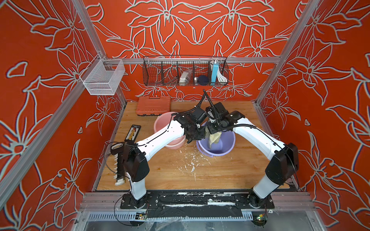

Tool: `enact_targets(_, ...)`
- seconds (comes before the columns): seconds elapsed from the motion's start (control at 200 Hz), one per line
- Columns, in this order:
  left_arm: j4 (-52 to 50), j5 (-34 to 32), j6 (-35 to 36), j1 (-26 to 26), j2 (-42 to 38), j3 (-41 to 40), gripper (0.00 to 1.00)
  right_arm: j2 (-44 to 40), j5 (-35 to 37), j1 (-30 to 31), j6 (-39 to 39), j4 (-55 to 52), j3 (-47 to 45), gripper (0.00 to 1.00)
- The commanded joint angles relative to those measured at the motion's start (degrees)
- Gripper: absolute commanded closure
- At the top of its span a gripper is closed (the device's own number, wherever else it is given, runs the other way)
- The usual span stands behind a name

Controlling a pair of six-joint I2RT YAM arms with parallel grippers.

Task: Wipe the inside of the bucket with a cloth
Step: Wipe the dirt from the inside of the bucket.

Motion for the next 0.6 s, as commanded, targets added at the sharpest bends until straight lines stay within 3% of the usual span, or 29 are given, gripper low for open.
enact_targets(0.0,-6.1,1.6,2.1,-2.3,-1.2,2.6,1.00,-3.5,16.3,-0.7,3.0,3.9,-0.8,1.00)
enact_targets(0.21,-6.5,-4.1,1.3,-1.9,-2.8,3.3,1.00,-7.2,23.2,-0.7,5.6,-1.7,-2.8,1.00)
enact_targets(0.34,-5.9,-4.5,1.9,-1.9,-3.2,2.6,1.00,-9.8,22.3,-0.7,6.7,-0.4,-4.8,1.00)
enact_targets(0.41,-5.6,-1.8,2.8,-1.9,-2.5,2.6,1.00,-10.6,18.0,-0.6,6.5,3.1,-5.6,1.00)
enact_targets(0.596,-5.3,3.9,4.6,-2.1,-0.9,2.2,1.00,-5.8,-3.9,-0.7,3.6,8.9,0.5,1.00)
